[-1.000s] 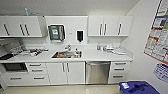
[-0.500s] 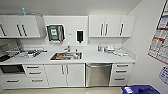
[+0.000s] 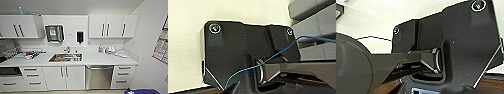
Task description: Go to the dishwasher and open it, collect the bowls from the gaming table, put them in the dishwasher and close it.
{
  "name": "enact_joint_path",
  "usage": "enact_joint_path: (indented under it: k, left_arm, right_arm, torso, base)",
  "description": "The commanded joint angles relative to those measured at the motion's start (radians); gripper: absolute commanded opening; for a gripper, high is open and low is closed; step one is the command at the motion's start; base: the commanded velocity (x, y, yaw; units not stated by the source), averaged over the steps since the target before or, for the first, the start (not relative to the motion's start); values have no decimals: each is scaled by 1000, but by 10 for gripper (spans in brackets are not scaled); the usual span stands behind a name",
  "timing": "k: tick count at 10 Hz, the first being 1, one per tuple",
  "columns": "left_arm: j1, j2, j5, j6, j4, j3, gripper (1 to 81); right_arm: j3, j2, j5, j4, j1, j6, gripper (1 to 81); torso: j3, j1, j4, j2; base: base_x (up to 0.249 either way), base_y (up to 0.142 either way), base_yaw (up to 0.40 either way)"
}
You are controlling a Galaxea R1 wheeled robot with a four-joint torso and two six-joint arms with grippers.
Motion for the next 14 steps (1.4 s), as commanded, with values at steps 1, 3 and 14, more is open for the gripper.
enact_joint_path:
  k: [1, 3, 14]
  left_arm:
    - [-40, -25, 50, 8, 13, 16, 811]
    - [-42, -20, 50, 8, 14, 18, 811]
    - [-44, -37, 51, 8, 13, 41, 811]
  right_arm:
    - [8, -20, -57, -2, 48, 2, 811]
    - [1, -12, -59, -4, 49, 2, 811]
    - [-9, 2, -58, -4, 49, 1, 811]
  torso:
    - [0, 0, 0, 0]
    - [0, 0, 0, 0]
    - [1, 0, 0, -1]
  base:
    - [155, 0, 0]
    - [155, 0, 0]
    - [139, 0, 0]
